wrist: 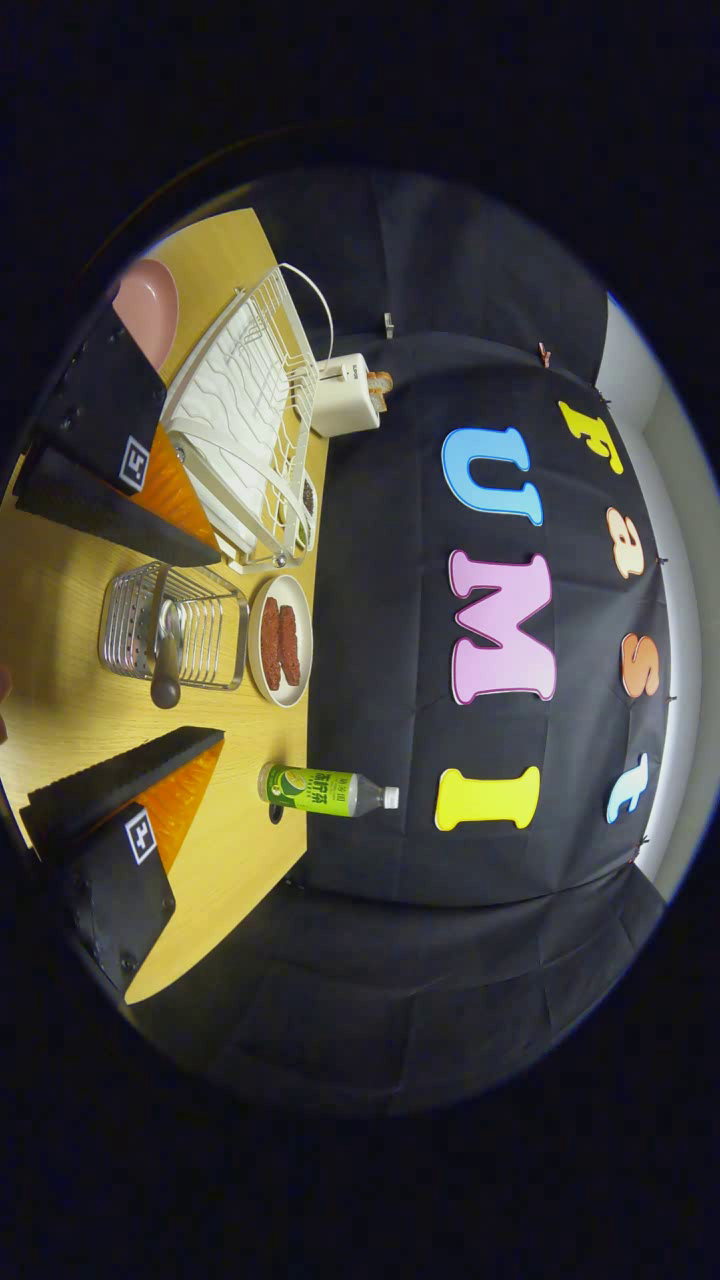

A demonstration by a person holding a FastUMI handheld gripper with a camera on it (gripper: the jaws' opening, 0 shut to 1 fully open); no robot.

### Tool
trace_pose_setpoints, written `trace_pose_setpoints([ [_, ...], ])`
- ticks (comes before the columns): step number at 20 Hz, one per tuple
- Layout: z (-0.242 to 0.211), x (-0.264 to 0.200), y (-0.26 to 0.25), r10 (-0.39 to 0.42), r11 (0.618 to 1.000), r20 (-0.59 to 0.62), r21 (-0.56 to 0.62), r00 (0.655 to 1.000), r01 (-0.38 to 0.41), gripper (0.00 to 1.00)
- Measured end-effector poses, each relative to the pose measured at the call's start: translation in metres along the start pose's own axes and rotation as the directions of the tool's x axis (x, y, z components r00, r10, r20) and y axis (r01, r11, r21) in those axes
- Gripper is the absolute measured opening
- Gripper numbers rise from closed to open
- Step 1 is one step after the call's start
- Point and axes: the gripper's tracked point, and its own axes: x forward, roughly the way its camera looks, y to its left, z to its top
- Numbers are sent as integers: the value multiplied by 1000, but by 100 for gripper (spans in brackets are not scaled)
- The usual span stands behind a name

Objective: Take the plate from the dish rack, then take the spoon from the basket and place it into the plate.

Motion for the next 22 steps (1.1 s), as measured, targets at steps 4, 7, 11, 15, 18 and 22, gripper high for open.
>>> trace_pose_setpoints([
  [4, -2, 14, -9, -22, 999, 15, 37, 1000, 21, 98],
  [7, -1, 21, -9, -15, 998, 30, 56, 999, 13, 92],
  [11, 3, 24, -7, -10, 999, 55, 45, 998, 7, 68],
  [15, 2, 23, 1, 4, 1000, 62, 26, 998, -5, 40],
  [18, 3, 27, -1, -7, 999, 57, 46, 998, 4, 29],
  [22, 9, 28, 4, 0, 999, 53, 52, 999, -2, 19],
])
